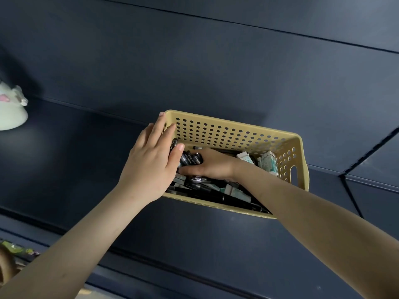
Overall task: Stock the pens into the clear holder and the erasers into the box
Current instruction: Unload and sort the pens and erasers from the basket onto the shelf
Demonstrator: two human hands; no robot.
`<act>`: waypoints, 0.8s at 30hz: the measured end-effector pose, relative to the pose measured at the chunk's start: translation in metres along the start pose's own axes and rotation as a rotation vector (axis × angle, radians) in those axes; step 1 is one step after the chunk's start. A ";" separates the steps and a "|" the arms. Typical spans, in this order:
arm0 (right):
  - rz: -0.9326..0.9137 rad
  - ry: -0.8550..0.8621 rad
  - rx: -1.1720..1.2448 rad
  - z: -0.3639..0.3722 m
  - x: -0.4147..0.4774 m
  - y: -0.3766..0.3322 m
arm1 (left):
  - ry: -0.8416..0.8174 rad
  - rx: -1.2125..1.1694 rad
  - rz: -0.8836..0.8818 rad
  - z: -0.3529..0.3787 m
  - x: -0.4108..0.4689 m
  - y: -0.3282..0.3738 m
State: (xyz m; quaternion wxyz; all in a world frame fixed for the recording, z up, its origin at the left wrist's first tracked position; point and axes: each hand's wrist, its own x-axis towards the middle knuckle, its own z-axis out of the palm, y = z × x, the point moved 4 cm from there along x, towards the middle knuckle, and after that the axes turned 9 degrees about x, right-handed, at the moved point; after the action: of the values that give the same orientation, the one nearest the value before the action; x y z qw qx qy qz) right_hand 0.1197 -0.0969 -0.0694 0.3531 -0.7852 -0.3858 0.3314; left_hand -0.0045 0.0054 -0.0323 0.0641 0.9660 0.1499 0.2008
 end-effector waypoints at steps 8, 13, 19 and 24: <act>-0.086 0.138 0.177 -0.016 -0.014 -0.011 | -0.020 -0.066 -0.019 0.001 0.002 -0.001; -0.090 0.147 0.308 -0.031 -0.024 -0.017 | -0.060 -0.092 -0.028 0.000 0.005 0.000; -0.130 0.288 0.482 -0.047 -0.029 -0.025 | -0.100 -0.079 -0.025 0.003 0.011 -0.001; -0.177 0.424 0.704 -0.065 -0.033 -0.033 | -0.203 -0.068 -0.055 0.002 0.018 0.003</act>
State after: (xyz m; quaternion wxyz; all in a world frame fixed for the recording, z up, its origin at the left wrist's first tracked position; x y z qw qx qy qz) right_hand 0.1428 -0.1284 0.0000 0.6985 -0.6315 -0.2337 0.2423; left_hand 0.0129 0.0086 -0.0267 0.1170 0.9742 0.1620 0.1052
